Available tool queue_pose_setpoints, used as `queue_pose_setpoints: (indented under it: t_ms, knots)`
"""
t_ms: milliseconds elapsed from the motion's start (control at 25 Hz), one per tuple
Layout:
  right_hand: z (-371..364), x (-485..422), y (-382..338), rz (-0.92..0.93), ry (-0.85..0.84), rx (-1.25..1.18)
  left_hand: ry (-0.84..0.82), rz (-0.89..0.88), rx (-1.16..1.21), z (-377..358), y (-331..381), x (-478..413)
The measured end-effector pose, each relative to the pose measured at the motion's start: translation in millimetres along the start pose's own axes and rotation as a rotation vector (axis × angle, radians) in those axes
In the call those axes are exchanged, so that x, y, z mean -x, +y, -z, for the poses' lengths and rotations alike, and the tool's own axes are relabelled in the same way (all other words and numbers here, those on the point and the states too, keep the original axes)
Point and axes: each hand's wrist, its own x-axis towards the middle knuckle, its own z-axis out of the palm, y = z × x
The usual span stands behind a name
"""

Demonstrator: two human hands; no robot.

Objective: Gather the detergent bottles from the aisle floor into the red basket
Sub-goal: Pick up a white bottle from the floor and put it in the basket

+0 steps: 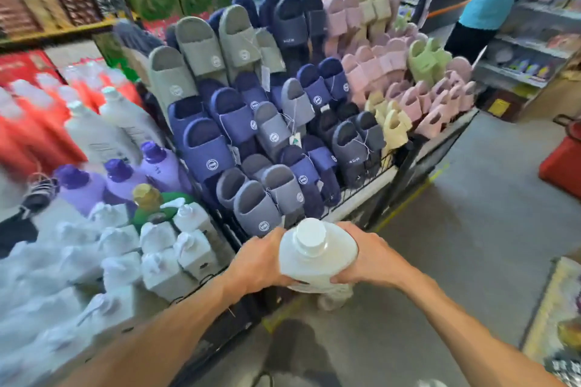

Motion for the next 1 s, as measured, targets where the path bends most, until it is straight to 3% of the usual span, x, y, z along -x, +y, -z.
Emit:
queue_pose_setpoints:
  t_ms: [200,360,640,1000]
  knots:
    - [-26.9,-24.3,-86.5,0.291,-0.192,0.152,0.176,0.296,0.095,30.4,-24.6,118.2]
    - [-91.7,-30.6,-182.9,0.51,-0.363,0.272,0.261,0.57,0.163,35.1,-56.8,238.3]
    - [-291.9,38.4,-381.2,0.869,-0.7,0.29,0.464,0.969,0.167,38.5,-111.6,518.9]
    - [-508.0,155.1,-555.8,1.164,-1.028,0.262,0.608,1.376,0.141,29.6,-120.9,785.2]
